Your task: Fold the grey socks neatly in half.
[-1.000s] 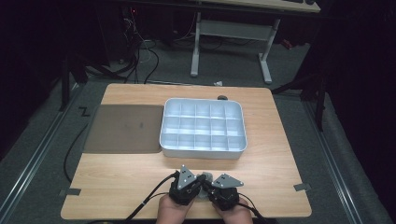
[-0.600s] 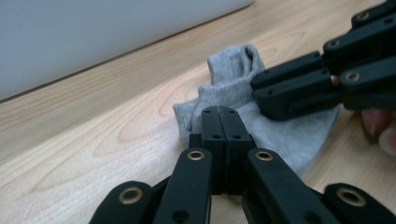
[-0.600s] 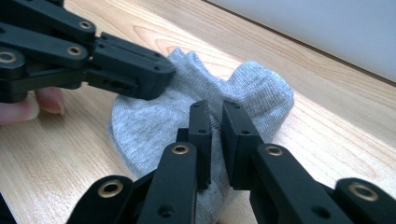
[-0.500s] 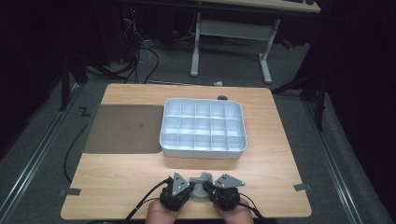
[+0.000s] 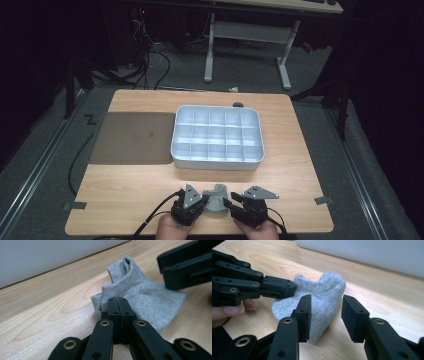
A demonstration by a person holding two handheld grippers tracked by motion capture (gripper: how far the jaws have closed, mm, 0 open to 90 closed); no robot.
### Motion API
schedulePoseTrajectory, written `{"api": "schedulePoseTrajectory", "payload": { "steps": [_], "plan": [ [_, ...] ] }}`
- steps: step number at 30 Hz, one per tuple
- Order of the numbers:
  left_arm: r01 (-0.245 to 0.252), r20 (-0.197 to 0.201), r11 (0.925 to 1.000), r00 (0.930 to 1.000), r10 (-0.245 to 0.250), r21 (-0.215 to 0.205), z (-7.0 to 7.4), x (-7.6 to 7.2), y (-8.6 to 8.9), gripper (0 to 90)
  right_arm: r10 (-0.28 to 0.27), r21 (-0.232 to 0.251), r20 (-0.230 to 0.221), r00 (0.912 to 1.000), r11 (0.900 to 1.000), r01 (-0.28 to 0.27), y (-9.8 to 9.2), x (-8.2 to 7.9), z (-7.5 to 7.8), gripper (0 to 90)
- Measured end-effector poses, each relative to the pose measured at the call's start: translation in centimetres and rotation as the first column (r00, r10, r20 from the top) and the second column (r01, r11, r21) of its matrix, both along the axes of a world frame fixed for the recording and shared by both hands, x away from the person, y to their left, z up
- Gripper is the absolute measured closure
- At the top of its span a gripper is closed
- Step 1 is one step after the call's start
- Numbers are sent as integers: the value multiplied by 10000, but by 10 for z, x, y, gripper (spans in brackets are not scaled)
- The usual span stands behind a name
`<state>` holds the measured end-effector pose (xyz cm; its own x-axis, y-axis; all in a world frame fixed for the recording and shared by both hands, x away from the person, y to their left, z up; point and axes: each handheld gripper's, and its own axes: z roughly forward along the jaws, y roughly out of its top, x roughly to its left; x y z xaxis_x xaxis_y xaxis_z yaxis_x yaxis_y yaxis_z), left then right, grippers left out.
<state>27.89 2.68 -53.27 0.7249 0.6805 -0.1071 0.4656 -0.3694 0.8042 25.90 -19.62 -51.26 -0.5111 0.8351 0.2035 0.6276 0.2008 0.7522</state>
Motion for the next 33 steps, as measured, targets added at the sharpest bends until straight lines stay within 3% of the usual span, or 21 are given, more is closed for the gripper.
{"api": "schedulePoseTrajectory", "payload": {
  "steps": [3,5,8,10,14,19,23,30,33],
  "plan": [
    [-14,53,10000,10000,14,40,0,-1,-1,900,-36,425,-562,9984,9991,60,-1,3,-6,526],
    [7,70,10000,10000,-7,53,0,-1,-1,900,-3,348,-725,9974,9994,29,2,4,-9,529],
    [50,79,10000,10000,-50,48,0,-1,-1,900,-39,97,-625,9980,9999,45,5,4,-12,621],
    [80,95,9999,9999,-81,62,0,-1,-1,900,-42,-146,-695,9976,9999,32,6,5,-14,632],
    [99,201,9999,9997,-97,-94,2,-4,-2,887,-25,-99,-714,9974,9999,18,6,4,-17,701],
    [616,514,9967,9969,-589,-521,11,-15,-11,838,95,-220,-583,9983,9997,-108,7,2,-17,759],
    [866,403,9943,9956,-842,-629,8,-16,-16,809,98,-269,-408,9991,9996,-109,8,0,-18,788],
    [816,272,9966,9963,-813,-83,0,-14,-19,860,26,-281,-258,9997,9996,-34,7,-2,-15,816],
    [830,385,9964,9958,-836,172,0,-14,-22,872,180,-5,-65,9998,9998,-180,5,-4,-5,816]
  ]
}}
